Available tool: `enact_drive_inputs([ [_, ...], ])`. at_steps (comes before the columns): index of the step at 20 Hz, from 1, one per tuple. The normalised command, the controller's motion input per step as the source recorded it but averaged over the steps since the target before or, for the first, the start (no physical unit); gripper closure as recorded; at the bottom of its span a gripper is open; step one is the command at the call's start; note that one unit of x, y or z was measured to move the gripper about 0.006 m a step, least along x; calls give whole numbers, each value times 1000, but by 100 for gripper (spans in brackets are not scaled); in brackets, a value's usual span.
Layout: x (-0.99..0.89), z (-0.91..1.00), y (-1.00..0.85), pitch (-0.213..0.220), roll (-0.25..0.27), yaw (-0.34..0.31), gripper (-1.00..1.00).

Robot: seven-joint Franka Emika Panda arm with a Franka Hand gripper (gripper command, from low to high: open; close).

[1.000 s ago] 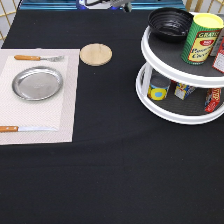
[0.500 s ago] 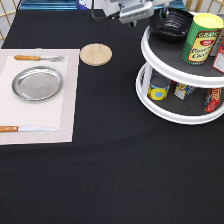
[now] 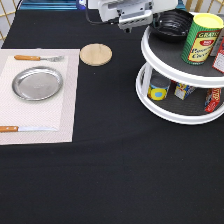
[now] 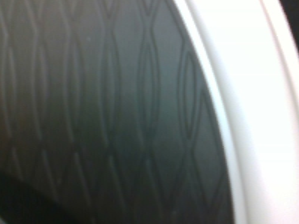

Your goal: Pick up the bowl from the lazy Susan and put bowl on the plate

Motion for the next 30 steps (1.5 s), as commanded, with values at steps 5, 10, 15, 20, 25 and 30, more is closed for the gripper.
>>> enact_drive_inputs([
  [5,-49,168,86,-84,-166,73,100],
  [10,-15,370,54,-50,-121,53,100],
  [15,1,498,-41,-1,-63,23,100],
  [20,15,598,-290,9,-10,2,100],
  [25,198,609,-541,61,41,-36,100],
  [30,366,269,-736,33,5,-76,100],
])
